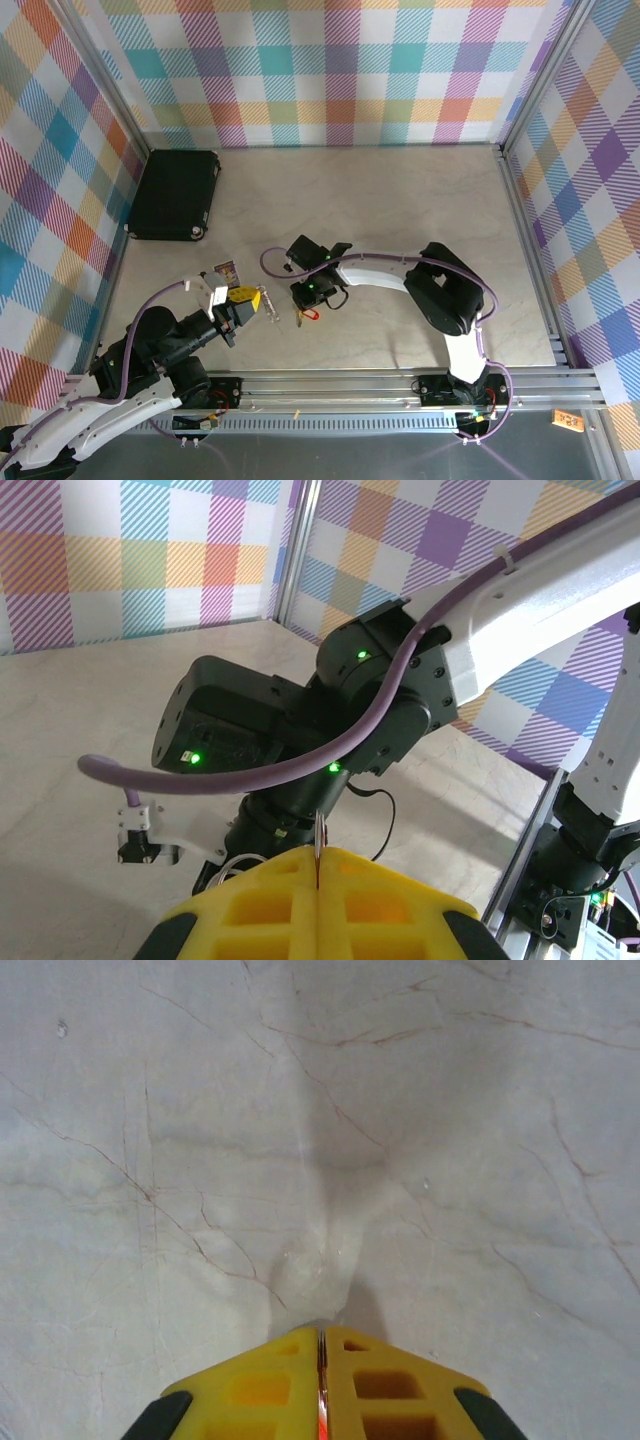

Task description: Put the keys on the keyring

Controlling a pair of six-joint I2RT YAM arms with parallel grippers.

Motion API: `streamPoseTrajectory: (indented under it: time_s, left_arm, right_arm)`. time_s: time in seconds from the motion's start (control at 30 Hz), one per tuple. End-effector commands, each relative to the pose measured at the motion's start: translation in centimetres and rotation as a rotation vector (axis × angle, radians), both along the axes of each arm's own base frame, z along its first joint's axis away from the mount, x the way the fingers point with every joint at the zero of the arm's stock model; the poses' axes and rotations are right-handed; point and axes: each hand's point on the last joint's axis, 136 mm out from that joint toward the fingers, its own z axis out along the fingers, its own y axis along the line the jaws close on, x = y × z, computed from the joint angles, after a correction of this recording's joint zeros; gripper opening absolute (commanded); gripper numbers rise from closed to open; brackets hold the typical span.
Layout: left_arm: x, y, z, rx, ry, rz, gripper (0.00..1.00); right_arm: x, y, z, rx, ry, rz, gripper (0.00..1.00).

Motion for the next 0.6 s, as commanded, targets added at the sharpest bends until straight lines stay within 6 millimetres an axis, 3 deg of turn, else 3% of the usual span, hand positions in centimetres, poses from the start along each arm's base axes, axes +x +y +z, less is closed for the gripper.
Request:
streamPoseTrajectory:
  time_s: [0.0, 0.2, 0.57]
  left_arm:
    - [-0.2, 0.0, 0.5, -0.031, -0.009, -0.009, 0.00]
    - [-0.5, -0.7, 1.2, -0.055, -0.023, -0.047, 0.00]
    - [0.1, -3.3, 0.0, -0.027, 0.000, -0.097, 0.00]
  right_arm:
    - [-0.2, -0.5, 1.2, 0.007, -0.028, -0.016, 0.08]
    - [-1.1, -3.3, 1.2, -0.039, -0.041, -0.042, 0.07]
    - [-3.5, -9.5, 1.0, -0.099, -0.036, -0.104, 0.08]
